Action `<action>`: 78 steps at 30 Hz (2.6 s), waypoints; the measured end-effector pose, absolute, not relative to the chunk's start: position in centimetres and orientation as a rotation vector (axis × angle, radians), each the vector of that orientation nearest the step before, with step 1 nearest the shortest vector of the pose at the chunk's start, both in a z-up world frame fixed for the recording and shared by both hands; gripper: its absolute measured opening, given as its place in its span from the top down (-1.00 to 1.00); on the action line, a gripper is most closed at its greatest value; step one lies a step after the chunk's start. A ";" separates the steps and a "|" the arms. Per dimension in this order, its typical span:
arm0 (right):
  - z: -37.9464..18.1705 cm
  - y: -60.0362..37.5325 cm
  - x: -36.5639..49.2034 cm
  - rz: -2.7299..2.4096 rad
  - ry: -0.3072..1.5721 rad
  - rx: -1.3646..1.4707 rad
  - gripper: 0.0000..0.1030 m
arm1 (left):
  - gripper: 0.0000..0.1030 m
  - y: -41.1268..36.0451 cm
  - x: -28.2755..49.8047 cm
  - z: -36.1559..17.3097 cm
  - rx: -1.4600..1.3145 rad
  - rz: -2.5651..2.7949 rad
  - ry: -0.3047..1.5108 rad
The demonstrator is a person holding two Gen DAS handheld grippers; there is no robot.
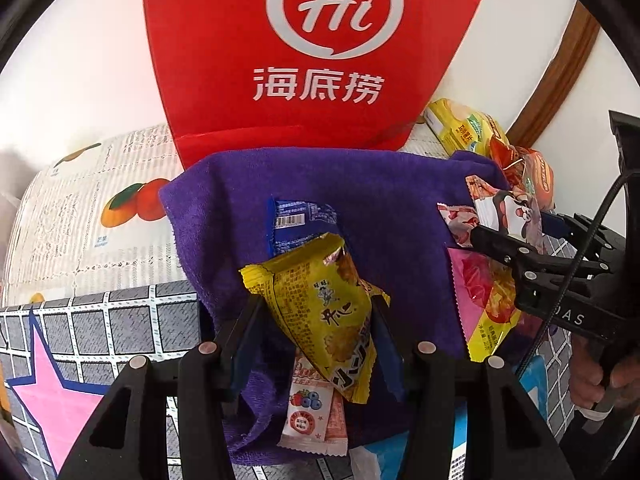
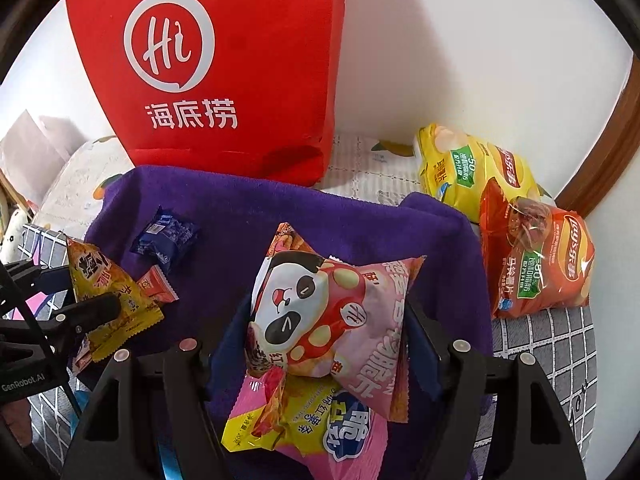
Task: Organize snacks
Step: 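Carry the panda bag and yellow triangle bag up over the purple towel, then open both tools to drop both bags onto the purple towel, then grasp the pink peach candy with the right tool while the left tool reaches toward the green snack bag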
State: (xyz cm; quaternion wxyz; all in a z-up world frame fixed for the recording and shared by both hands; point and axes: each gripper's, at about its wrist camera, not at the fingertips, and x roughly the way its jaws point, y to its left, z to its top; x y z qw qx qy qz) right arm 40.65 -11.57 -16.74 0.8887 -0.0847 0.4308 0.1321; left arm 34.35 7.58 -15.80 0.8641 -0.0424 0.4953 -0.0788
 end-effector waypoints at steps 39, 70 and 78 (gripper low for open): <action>-9.4 -13.7 36.4 0.289 0.730 -0.074 -0.59 | -0.41 7.6 31.7 -10.1 -0.094 -0.211 0.903; -20.0 -17.5 15.8 0.386 0.895 -0.145 -0.34 | -0.41 6.4 15.2 -8.8 -0.067 -0.189 0.882; -22.2 -15.0 15.1 0.410 0.859 -0.294 -0.34 | -0.41 7.3 12.7 -9.0 -0.062 -0.161 0.887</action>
